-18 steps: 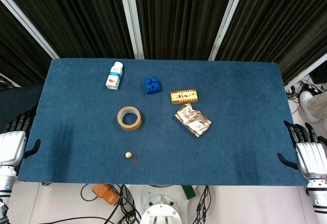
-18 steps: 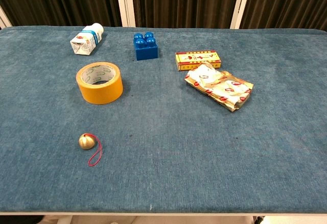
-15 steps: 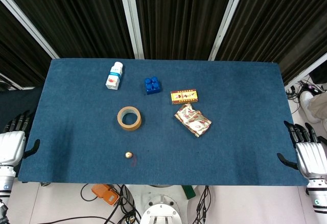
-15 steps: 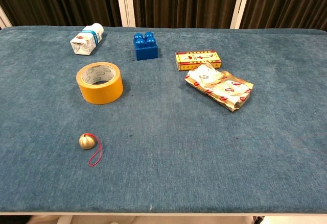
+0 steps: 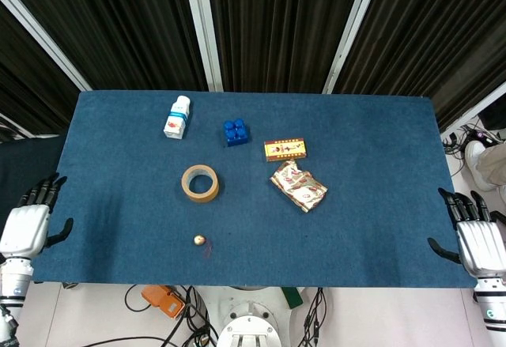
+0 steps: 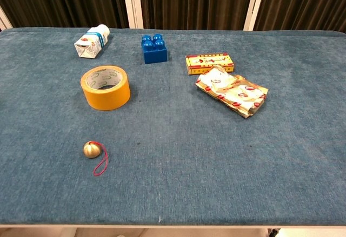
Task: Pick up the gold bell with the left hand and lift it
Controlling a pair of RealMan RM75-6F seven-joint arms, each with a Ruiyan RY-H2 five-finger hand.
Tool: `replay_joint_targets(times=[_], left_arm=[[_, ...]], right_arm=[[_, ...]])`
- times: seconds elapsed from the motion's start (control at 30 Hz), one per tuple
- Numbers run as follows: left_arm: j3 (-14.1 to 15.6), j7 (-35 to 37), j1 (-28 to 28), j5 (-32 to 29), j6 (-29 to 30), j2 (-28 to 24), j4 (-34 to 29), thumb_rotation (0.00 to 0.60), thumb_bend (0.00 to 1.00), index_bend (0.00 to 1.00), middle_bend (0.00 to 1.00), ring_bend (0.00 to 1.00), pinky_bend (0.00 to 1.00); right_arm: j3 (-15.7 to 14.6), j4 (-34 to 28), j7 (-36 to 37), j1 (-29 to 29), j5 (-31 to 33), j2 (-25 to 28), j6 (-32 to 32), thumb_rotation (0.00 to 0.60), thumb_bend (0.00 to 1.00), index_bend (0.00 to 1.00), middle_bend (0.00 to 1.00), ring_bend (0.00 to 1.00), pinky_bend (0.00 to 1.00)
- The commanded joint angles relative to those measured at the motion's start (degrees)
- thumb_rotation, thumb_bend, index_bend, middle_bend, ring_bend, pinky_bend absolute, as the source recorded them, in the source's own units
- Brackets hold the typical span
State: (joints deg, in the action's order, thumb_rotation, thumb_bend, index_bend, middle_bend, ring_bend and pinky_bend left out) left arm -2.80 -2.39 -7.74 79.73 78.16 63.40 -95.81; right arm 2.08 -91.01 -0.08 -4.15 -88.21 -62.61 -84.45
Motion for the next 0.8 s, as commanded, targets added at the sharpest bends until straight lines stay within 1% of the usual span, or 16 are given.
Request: replay_joint_targets(times=[0.03, 0.17, 0.4, 0.57, 0.8], left_arm=[[1.66, -1.51, -0.70, 2.07, -1.65, 0.03, -3.26, 0.600, 0.34, 0.02, 0.00, 0.00, 0.12], [2.53, -6.97, -2.29, 3.36, -3.79, 1.82, -6.50, 0.600, 0.33, 0.02, 0.00, 0.00, 0.12], [4.05, -12.09, -5.52, 4.70, -9.30, 5.82, -10.08, 0.600, 0.33, 0.02, 0.00, 0.00, 0.12], [4.66, -12.91, -6.69, 4.53, -11.38, 8.73, -10.40, 0.600, 0.32, 0.08, 0.00, 0.00, 0.12], [5.31, -13.84, -7.03, 4.95, -11.32, 10.85, -10.34, 0.600, 0.30, 0.21, 0.00, 0.00, 0.12]], right_arm=[[-0.01, -0.02, 0.04, 0.03, -0.01, -0.01, -0.04, 0.600, 0.32, 0.06, 0.20, 0.17, 0.02], [-0.09, 0.00, 0.15, 0.12, -0.02, 0.01, -0.08, 0.600, 0.32, 0.06, 0.20, 0.17, 0.02], [-0.04, -0.01, 0.20, 0.02, 0.11, 0.04, 0.14, 0.600, 0.32, 0.06, 0.20, 0.17, 0.02], [-0.08, -0.04, 0.33, -0.06, 0.08, 0.10, 0.31, 0.600, 0.32, 0.06, 0.20, 0.17, 0.02], [-0.02, -0.06, 0.38, -0.21, 0.25, 0.17, 0.62, 0.600, 0.32, 0.06, 0.20, 0.17, 0.02]])
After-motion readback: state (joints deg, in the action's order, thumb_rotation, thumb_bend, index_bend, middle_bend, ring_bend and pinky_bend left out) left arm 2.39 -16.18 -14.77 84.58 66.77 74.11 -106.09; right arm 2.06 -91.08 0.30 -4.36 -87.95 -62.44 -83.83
